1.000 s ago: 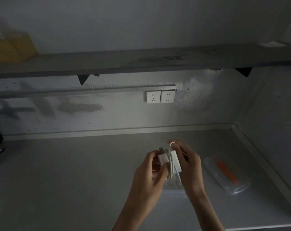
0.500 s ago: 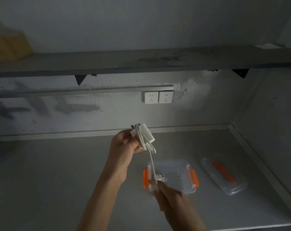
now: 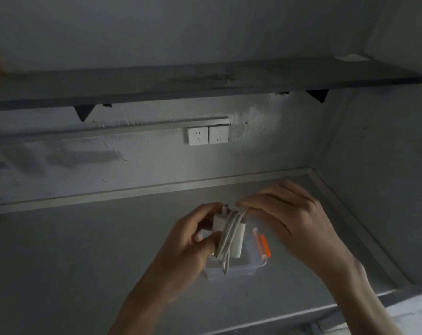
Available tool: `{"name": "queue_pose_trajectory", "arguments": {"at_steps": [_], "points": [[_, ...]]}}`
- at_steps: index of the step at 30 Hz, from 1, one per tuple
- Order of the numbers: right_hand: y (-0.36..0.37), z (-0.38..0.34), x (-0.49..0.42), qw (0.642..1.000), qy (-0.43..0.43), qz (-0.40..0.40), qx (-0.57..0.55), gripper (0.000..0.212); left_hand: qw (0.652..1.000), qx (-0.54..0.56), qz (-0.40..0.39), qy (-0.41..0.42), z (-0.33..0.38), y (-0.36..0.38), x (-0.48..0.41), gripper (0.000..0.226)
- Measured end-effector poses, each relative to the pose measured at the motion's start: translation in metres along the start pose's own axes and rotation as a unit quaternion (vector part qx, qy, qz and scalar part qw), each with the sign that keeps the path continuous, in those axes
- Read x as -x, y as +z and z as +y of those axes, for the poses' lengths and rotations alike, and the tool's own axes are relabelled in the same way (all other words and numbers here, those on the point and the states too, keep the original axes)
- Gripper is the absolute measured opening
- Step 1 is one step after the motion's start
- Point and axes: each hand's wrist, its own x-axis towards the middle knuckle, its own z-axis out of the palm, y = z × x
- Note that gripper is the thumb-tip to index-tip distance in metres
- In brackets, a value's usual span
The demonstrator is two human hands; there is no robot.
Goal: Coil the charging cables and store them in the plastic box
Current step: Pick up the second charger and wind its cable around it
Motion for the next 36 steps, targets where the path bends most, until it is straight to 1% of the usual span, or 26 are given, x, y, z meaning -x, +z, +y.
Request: {"name": "queue_pose_trajectory", "arguments": {"at_steps": [2,4,6,7,9,12,13,15,16,17,18,20,22,25,28,29,30,32,34,36], "points": [[0.005,0.002,0.004,0.999,0.012,-0.010,0.045,0.027,0.999,0.032,0.005,-0.023,0.003,0.000,-0.001,0.040],[0.008,0.003,0.007,0.995,0.021,-0.001,0.100,0.024,0.997,0.055,0.011,-0.053,0.001,0.003,-0.001,0.043],[0.010,0.003,0.008,0.991,0.048,0.035,0.122,0.026,0.991,0.088,0.026,-0.094,-0.003,0.005,-0.004,0.048],[0.010,0.002,0.008,0.990,0.074,0.064,0.104,0.028,0.988,0.105,0.036,-0.108,-0.004,0.005,-0.006,0.049],[0.008,-0.002,0.010,0.982,0.137,0.130,0.027,0.024,0.983,0.126,0.059,-0.116,-0.004,0.007,-0.011,0.046],[0.014,-0.020,0.014,0.947,0.214,0.213,-0.108,0.009,0.978,0.147,0.111,-0.098,-0.003,0.010,-0.018,0.037],[0.020,-0.028,0.015,0.925,0.247,0.226,-0.179,0.006,0.976,0.150,0.129,-0.087,-0.003,0.011,-0.021,0.035],[0.031,-0.041,0.015,0.865,0.309,0.232,-0.321,0.018,0.973,0.154,0.157,-0.066,-0.004,0.013,-0.025,0.033],[0.037,-0.045,0.015,0.842,0.328,0.230,-0.361,0.021,0.972,0.157,0.164,-0.057,-0.005,0.013,-0.027,0.032],[0.041,-0.047,0.014,0.833,0.340,0.223,-0.374,0.022,0.972,0.158,0.166,-0.048,-0.006,0.013,-0.027,0.030],[0.044,-0.048,0.014,0.833,0.349,0.213,-0.372,0.023,0.973,0.153,0.166,-0.040,-0.006,0.014,-0.027,0.028],[0.047,-0.048,0.013,0.844,0.357,0.202,-0.345,0.024,0.977,0.140,0.162,-0.024,-0.005,0.012,-0.027,0.024],[0.047,-0.047,0.015,0.850,0.353,0.222,-0.324,0.021,0.976,0.142,0.164,-0.016,-0.006,0.011,-0.027,0.023],[0.042,-0.044,0.018,0.827,0.339,0.265,-0.363,0.011,0.975,0.152,0.162,-0.015,-0.006,0.011,-0.029,0.022],[0.043,-0.043,0.018,0.793,0.349,0.241,-0.437,0.010,0.978,0.139,0.156,-0.005,-0.006,0.015,-0.028,0.022],[0.045,-0.044,0.019,0.788,0.357,0.232,-0.445,0.010,0.980,0.124,0.156,0.002,-0.007,0.016,-0.028,0.021],[0.048,-0.044,0.019,0.790,0.364,0.226,-0.439,0.009,0.982,0.106,0.159,0.007,-0.008,0.017,-0.027,0.022],[0.051,-0.045,0.019,0.807,0.372,0.220,-0.403,0.004,0.983,0.082,0.164,0.015,-0.010,0.018,-0.026,0.022],[0.053,-0.045,0.019,0.818,0.378,0.206,-0.382,0.012,0.984,0.062,0.166,0.026,-0.011,0.017,-0.024,0.024],[0.052,-0.044,0.019,0.831,0.383,0.177,-0.362,0.016,0.985,0.026,0.166,0.043,-0.013,0.016,-0.022,0.027]]}}
